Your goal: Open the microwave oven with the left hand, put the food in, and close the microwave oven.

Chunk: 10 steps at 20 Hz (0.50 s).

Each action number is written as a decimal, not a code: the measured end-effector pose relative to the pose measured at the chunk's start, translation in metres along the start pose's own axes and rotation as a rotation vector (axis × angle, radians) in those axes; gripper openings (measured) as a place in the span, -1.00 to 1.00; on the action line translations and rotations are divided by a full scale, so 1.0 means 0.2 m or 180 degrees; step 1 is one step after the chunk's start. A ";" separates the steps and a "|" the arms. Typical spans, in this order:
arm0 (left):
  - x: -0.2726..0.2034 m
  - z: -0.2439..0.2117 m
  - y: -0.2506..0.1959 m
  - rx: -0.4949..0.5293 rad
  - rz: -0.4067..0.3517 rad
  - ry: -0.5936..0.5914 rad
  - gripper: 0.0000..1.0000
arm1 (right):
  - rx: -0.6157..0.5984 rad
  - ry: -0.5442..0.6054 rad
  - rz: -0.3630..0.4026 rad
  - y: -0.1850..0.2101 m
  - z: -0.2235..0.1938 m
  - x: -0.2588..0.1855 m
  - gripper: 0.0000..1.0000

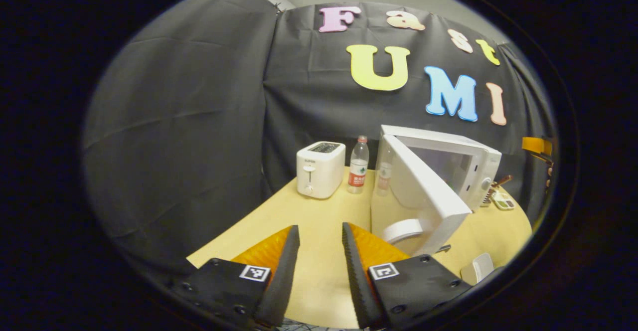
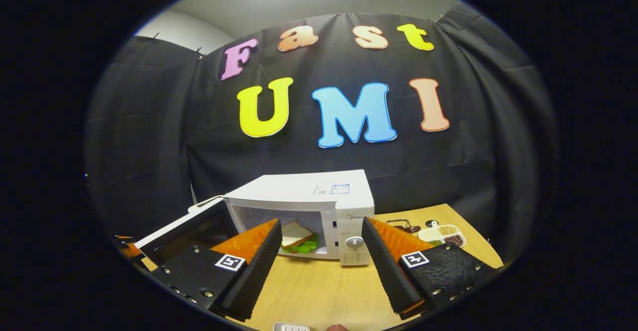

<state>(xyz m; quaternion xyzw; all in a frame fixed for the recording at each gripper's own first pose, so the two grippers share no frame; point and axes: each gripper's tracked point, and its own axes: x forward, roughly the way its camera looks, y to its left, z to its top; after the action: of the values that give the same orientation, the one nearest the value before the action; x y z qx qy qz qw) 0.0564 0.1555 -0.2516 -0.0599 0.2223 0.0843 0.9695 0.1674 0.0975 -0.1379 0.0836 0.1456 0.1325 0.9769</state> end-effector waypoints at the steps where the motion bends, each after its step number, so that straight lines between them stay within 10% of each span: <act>1: -0.01 -0.01 -0.02 -0.0008 -0.0025 0.0012 0.00 | -0.0005 0.0003 0.0002 -0.02 0.01 -0.03 0.96; 5: -0.02 -0.06 -0.17 -0.0001 -0.0117 0.0044 -0.79 | -0.0093 -0.0057 -0.0065 -0.15 0.05 -0.12 0.96; 10: -0.04 -0.08 -0.30 0.0030 -0.0224 0.0069 -0.77 | -0.0048 -0.0032 -0.0083 -0.26 0.05 -0.23 0.96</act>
<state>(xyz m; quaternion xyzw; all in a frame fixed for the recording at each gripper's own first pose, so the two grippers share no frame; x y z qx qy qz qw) 0.0540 0.0934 -0.2570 -0.0641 0.2309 0.0484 0.9696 0.1411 0.0332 -0.1267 0.0750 0.1407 0.1203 0.9799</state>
